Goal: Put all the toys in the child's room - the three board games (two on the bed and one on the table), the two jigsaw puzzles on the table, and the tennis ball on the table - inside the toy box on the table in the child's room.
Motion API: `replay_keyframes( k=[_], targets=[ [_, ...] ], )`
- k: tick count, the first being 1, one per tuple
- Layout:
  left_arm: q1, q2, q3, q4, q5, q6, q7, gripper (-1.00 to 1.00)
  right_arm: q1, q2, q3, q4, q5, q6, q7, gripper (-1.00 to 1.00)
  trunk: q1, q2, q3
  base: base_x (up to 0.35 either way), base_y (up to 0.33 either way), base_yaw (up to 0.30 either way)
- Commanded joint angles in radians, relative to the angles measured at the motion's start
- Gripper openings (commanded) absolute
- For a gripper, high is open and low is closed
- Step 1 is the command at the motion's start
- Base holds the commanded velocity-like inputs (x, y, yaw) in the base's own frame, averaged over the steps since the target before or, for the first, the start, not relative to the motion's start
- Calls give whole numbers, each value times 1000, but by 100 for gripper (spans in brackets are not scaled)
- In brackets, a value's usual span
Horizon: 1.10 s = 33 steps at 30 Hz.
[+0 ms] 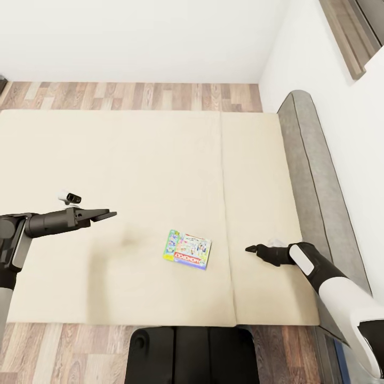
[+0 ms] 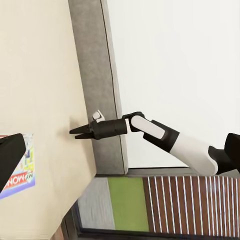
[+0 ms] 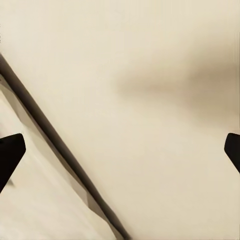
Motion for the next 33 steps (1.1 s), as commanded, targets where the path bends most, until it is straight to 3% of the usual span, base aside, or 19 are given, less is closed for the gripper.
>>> replay_keyframes(
  k=[1, 33],
  targets=[
    [0, 0, 0, 0, 0, 11, -4, 100, -1, 0, 5, 0, 4, 2, 5, 100, 0, -2, -1, -32, 41, 0],
    [0, 0, -2, 2, 0, 11, -4, 100, -1, 2, 7, -1, 4, 0, 5, 100, 0, -2, -1, -3, 61, 0]
  ],
)
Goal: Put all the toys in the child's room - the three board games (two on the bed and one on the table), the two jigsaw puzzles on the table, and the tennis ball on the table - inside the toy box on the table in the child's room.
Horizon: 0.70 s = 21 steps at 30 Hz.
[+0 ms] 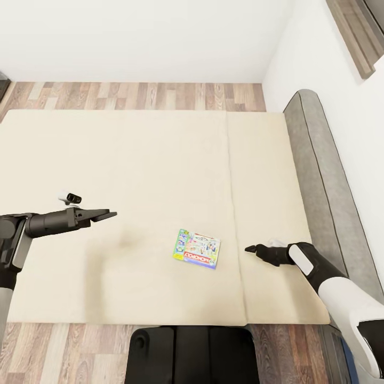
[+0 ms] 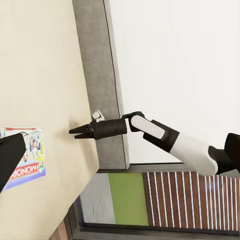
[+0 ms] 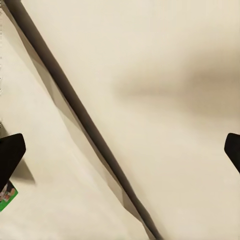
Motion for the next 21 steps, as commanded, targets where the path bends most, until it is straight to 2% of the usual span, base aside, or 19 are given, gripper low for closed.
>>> replay_keyframes(
  k=[1, 21],
  targets=[
    [0, 0, 0, 0, -1, 11, -4, 100, 0, -1, 4, -1, 4, 2, 5, 100, 1, -2, -1, 0, 45, 0],
    [0, 0, 0, 0, -1, 9, -4, 100, 0, 4, 7, 19, 5, -26, 5, 100, 1, -2, -1, 0, 89, 0]
  ],
)
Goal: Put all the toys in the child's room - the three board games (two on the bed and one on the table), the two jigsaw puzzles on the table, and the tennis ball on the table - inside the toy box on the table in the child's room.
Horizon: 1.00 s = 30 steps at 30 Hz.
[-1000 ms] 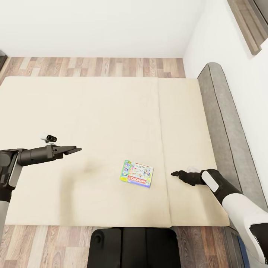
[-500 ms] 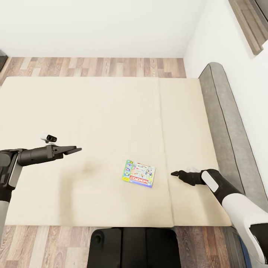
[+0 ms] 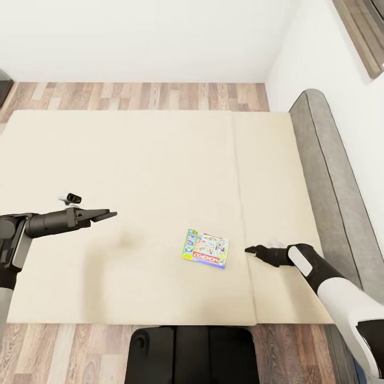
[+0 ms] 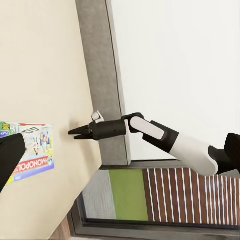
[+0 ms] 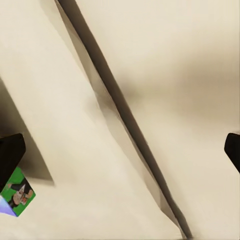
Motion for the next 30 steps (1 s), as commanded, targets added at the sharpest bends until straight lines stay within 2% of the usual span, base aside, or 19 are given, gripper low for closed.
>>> replay_keyframes(
  k=[1, 30],
  targets=[
    [0, 0, 0, 0, 0, 11, -4, 100, -1, -1, 4, 0, 3, 2, 5, 100, 1, -2, -1, 0, 127, 0],
    [0, 1, 0, 0, 0, 11, -4, 100, -1, 6, 4, 2, 5, 2, 5, 100, 1, -2, -1, 0, 131, 0]
  ],
)
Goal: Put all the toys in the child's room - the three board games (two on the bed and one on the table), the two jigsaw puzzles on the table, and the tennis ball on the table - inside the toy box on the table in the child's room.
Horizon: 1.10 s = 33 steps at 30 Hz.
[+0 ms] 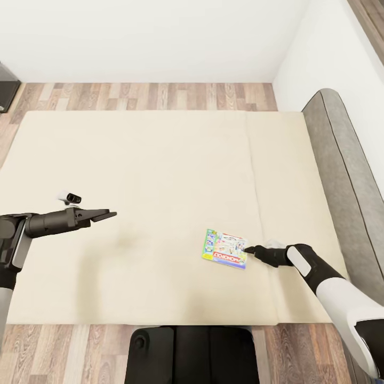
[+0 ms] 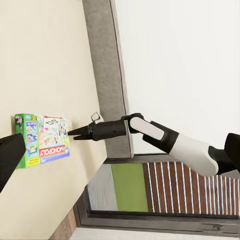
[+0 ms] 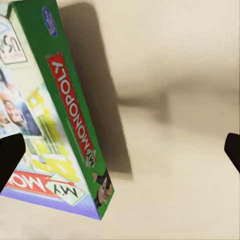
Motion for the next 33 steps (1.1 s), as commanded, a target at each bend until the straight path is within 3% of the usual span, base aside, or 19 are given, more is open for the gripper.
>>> replay_keyframes(
  k=[1, 11, 33],
  targets=[
    [0, 0, 0, 0, -1, 11, -4, 100, 0, -1, 4, -1, 3, 2, 5, 100, 1, -2, -1, 0, 131, 0],
    [0, 0, 0, 0, -1, 11, -4, 100, 0, -3, 4, -1, 3, 2, 5, 100, 1, -2, -1, 0, 114, 0],
    [0, 1, -1, 0, -2, 11, -4, 100, 0, 2, -2, -9, 2, 4, 18, 100, 1, -2, -1, 0, 6, 0]
  ],
)
